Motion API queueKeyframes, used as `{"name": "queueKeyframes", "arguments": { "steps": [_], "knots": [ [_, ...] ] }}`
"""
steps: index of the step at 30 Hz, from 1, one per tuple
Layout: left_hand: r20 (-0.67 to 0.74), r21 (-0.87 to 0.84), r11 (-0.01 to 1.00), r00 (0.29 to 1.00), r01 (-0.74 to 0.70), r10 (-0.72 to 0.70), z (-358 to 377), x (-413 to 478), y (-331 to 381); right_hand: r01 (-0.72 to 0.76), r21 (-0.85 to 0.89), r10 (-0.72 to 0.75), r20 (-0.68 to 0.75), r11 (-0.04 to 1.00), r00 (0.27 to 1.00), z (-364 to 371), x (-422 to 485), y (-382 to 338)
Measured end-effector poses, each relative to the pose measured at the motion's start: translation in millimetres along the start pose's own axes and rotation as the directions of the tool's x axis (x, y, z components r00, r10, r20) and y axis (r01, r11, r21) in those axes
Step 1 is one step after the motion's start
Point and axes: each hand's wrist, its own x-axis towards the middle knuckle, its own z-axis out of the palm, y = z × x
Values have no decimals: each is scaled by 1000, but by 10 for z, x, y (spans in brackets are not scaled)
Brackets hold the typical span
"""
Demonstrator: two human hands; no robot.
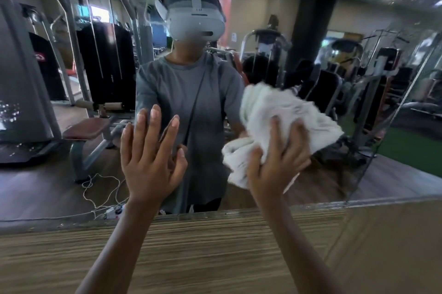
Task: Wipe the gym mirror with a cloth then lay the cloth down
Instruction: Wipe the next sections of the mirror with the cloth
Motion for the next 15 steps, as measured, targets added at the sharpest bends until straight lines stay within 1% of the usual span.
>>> {"name": "queueKeyframes", "arguments": {
  "steps": [1,2,3,4,5,6,7,9,10,11,12,13,14,15],
  "knots": [
    [5,-1,1000,1000,1,-1,0,-2,0,141,-8,-140,41,990,989,4,-128,13],
    [12,-3,1000,1000,3,-3,-4,-1,1,297,-8,-295,86,955,952,0,-272,95],
    [17,-6,1000,1000,6,-6,-7,4,3,433,1,-429,136,902,893,-13,-412,231],
    [18,-7,1000,1000,8,-8,-13,12,6,521,13,-514,181,854,838,-41,-543,389],
    [18,-7,1000,1000,11,-10,-14,23,11,552,19,-543,213,833,812,-81,-661,543],
    [17,-8,1000,1000,16,-16,-17,29,21,537,20,-526,232,844,818,-132,-747,669],
    [16,-9,1000,1000,21,-21,-23,32,33,487,17,-476,241,873,846,-183,-786,751],
    [9,1,1000,1000,20,-20,-21,32,51,322,-11,-314,200,947,928,-204,-668,758],
    [12,4,1000,1000,19,-19,-22,32,54,202,-23,-197,152,979,969,-186,-520,674],
    [16,6,1000,1000,17,-17,-21,32,53,51,-16,-49,91,999,995,-152,-340,552],
    [18,9,1000,1000,15,-15,-21,35,48,-106,25,105,25,994,994,-113,-151,398],
    [20,13,1000,1000,15,-15,-23,33,43,-230,78,232,-25,970,972,-74,14,229],
    [21,17,1000,1000,15,-15,-24,31,42,-299,105,305,-42,948,952,-37,113,71],
    [23,16,1000,1000,15,-15,-24,28,42,-302,99,307,-35,948,951,-8,146,-57]
  ]
}}
